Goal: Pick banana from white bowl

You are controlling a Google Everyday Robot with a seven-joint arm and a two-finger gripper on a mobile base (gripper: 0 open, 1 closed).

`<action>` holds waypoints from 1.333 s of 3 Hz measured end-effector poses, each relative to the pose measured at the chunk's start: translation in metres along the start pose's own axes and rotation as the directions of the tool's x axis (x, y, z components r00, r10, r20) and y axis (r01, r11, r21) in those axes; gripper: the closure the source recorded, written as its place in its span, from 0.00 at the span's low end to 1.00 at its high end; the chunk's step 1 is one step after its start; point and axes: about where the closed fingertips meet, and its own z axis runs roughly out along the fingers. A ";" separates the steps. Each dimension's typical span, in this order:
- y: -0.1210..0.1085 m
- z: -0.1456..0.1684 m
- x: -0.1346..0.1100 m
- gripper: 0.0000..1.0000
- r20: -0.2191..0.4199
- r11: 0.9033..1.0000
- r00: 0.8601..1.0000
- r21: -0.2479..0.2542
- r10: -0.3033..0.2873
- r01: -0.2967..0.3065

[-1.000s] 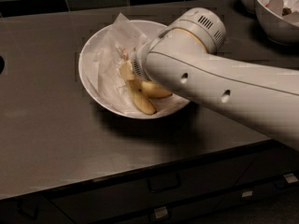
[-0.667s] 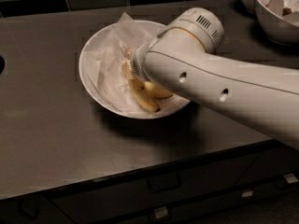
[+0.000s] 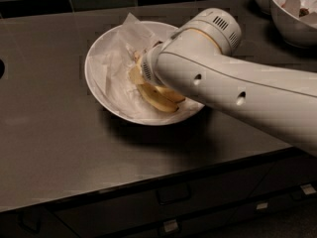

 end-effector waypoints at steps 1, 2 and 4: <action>0.001 -0.005 -0.002 1.00 0.005 0.999 1.000 -0.027 -0.022 0.022; -0.021 -0.030 -0.015 1.00 0.019 0.998 1.000 -0.060 0.010 -0.009; -0.028 -0.070 -0.041 1.00 -0.014 0.960 0.999 -0.277 0.046 -0.048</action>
Offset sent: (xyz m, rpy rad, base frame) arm -0.0370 -0.0282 0.0591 -0.0400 0.0034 0.3551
